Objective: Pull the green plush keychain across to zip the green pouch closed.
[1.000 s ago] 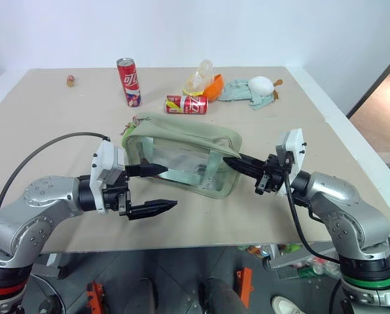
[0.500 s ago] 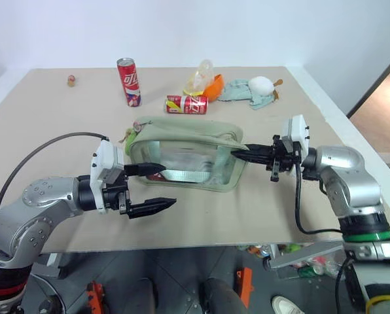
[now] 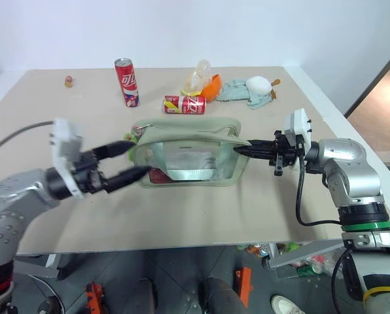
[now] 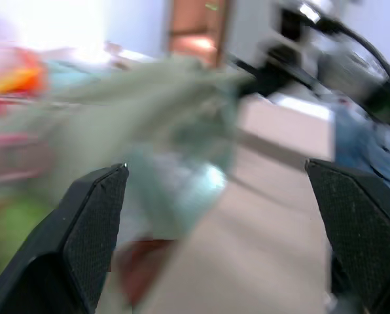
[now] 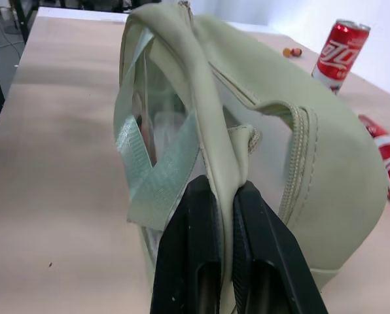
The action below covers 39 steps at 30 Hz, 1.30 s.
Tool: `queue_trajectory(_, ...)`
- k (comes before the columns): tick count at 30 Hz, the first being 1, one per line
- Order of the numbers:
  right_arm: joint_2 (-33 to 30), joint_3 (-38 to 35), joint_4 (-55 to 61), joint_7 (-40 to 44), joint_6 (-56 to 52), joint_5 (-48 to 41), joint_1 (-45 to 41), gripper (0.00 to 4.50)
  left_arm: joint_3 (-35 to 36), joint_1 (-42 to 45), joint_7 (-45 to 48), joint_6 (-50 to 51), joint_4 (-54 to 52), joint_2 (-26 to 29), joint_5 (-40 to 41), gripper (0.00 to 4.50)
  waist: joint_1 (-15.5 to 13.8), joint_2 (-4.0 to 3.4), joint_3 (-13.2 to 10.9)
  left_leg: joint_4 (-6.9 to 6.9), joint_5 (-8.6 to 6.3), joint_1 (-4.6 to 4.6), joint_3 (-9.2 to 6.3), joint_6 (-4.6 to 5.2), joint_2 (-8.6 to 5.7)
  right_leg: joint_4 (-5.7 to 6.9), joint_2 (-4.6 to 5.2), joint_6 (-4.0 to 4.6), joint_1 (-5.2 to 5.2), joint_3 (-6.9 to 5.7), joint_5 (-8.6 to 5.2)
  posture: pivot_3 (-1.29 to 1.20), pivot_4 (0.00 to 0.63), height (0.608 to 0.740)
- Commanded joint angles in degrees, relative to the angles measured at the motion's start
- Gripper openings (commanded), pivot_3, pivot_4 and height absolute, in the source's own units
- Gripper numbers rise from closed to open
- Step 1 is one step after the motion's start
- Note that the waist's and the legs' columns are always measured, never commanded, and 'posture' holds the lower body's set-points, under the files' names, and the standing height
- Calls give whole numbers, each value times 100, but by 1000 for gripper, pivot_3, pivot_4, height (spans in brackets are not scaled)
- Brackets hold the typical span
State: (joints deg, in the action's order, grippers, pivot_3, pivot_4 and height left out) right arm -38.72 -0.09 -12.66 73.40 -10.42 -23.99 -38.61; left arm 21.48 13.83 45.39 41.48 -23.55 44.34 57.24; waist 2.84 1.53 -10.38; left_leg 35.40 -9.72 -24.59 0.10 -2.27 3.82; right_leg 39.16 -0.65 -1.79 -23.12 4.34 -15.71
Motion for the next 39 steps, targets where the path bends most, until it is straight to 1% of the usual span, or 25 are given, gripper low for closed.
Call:
queue_trajectory(1, 4, -80, 438, -100, -93, -56, 83, 39, 526, -118, -192, -48, 227, 54, 73, 4500, -1, 0, 0, 0, 0, 1, 2, 0, 0, 1, 0, 0, 0, 1, 0, 0, 150, 740)
queue_trajectory(4, 22, -91, 601, -196, -177, -87, 147, 39, 329, -257, -296, -449, 561, -26, -639, 4500, -2, -1, 1, 1, 1, 4, 4, -2, 0, 1, 1, 0, 3, 3, 1, 0, 150, 740)
queue_trajectory(9, -19, -123, 743, -256, -257, -107, 168, 39, -124, -157, -611, -604, 624, -518, -1013, 4500, -8, 2, 1, 2, 3, 2, 6, -5, 0, 1, 2, -1, 4, 5, 4, 0, 150, 740)
queue_trajectory(14, -98, -156, 788, -270, -298, -83, 170, 39, -361, 45, -767, -531, 839, -849, -1091, 4500, -7, 2, 1, 0, 3, 3, 5, -5, 0, 1, 0, 0, 2, 5, 5, 0, 150, 740)
queue_trajectory(18, -142, -183, 818, -288, -323, -80, 179, 39, -270, 247, -757, -446, 1108, -985, -927, 4500, -7, 2, 1, 0, 3, 2, 6, -5, 0, 1, -1, 0, 2, 6, 5, 0, 150, 740)
queue_trajectory(22, -185, -208, 935, -319, -371, -106, 256, 39, 114, 336, -605, -217, 1358, -951, -406, 4500, -7, 2, 1, 0, 3, 0, 6, -5, -1, 1, 1, -1, 2, 7, 4, 0, 150, 740)
queue_trajectory(27, -236, -237, 1029, -361, -394, -119, 360, 39, 48, 362, -400, -161, 1515, -755, -467, 4500, -12, 2, 1, 0, 3, -1, 5, -5, -1, 1, 2, -2, 2, 5, 4, 0, 150, 740)
queue_trajectory(30, -247, -247, 1065, -384, -418, -120, 398, 39, -39, 430, -374, -186, 1569, -796, -548, 4500, -12, 2, 1, 2, 3, -1, 6, -5, -2, 1, 3, -3, 2, 5, 4, 0, 150, 740)
queue_trajectory(39, -287, -258, 1046, -396, -388, -83, 458, 39, -383, 662, -373, -559, 1945, -961, -1179, 4500, -13, 2, 1, 0, 4, -1, 6, -7, -2, 1, 2, -2, 2, 5, 4, 0, 150, 740)
